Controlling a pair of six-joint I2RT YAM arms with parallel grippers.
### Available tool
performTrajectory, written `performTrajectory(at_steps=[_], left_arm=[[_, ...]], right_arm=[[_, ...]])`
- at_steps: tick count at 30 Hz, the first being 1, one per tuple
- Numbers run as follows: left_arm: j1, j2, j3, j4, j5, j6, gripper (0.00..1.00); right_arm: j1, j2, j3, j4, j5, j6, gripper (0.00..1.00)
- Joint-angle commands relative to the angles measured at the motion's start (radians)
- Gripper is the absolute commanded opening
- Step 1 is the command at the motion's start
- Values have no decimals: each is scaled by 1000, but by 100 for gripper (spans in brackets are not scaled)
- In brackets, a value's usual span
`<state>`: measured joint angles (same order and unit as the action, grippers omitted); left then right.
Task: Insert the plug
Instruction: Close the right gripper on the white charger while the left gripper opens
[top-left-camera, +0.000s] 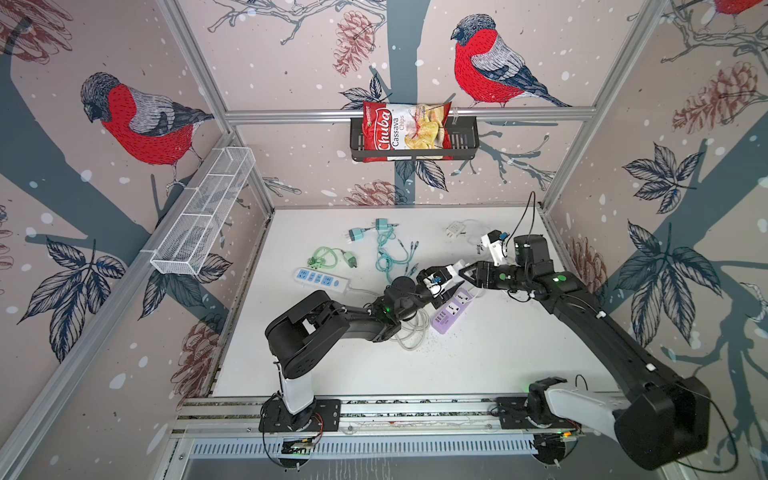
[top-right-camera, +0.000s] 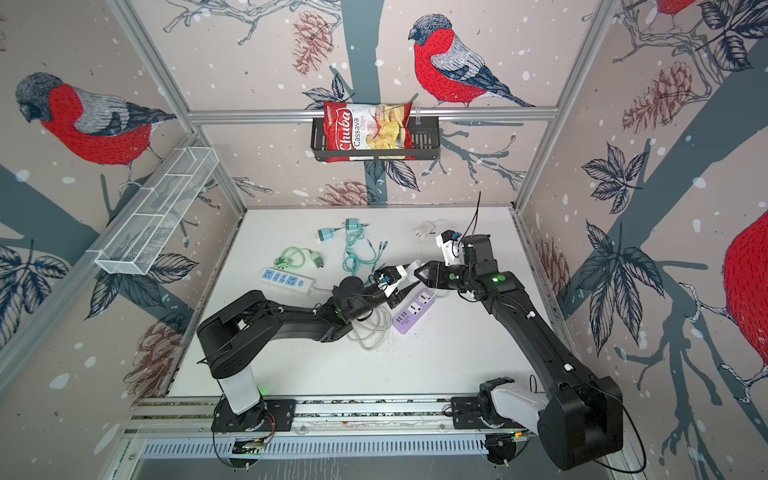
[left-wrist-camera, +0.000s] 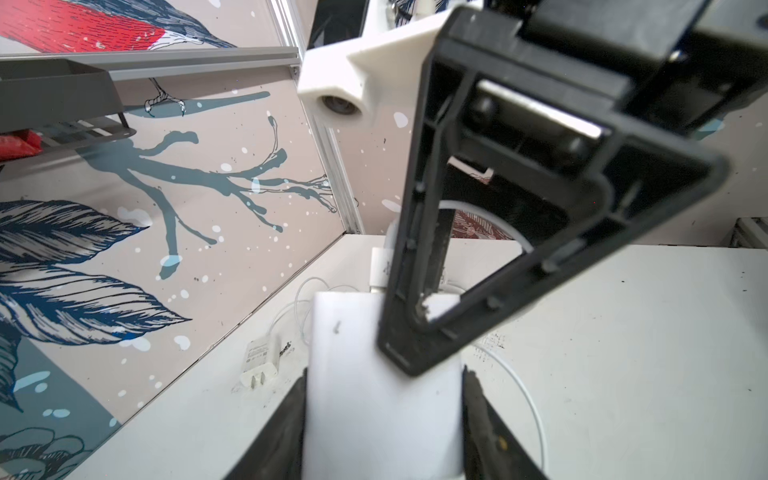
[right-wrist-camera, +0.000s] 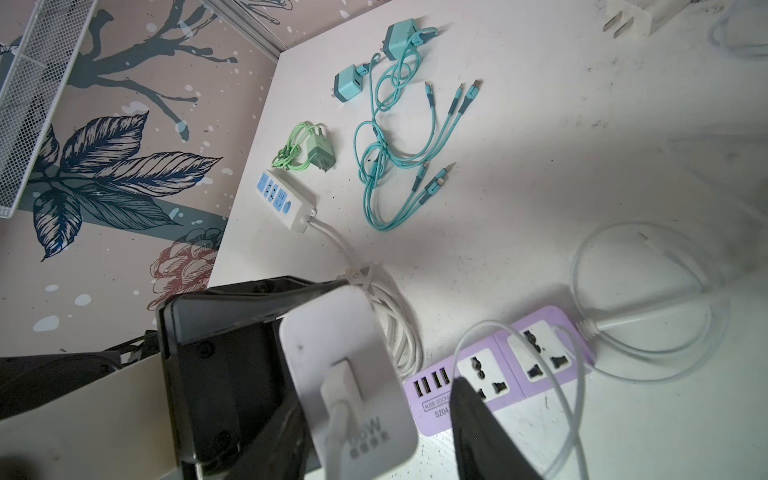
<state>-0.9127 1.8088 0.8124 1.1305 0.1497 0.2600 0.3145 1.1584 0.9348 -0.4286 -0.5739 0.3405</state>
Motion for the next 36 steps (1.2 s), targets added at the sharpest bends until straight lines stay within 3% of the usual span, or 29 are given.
performTrajectory(at_steps=[1, 24, 32, 36], left_arm=[[2, 6, 11, 17, 26, -9, 14], [5, 18, 21, 6, 30, -24, 14], [5, 29, 32, -8, 48, -36, 19], [6, 28, 26, 12, 44, -50, 37]], right_arm=[[9, 10, 16, 6, -20, -13, 52], [11, -3, -5, 1, -27, -33, 45], [12, -4, -4, 15, -40, -33, 23], [8, -9, -3, 14, -37, -33, 14]])
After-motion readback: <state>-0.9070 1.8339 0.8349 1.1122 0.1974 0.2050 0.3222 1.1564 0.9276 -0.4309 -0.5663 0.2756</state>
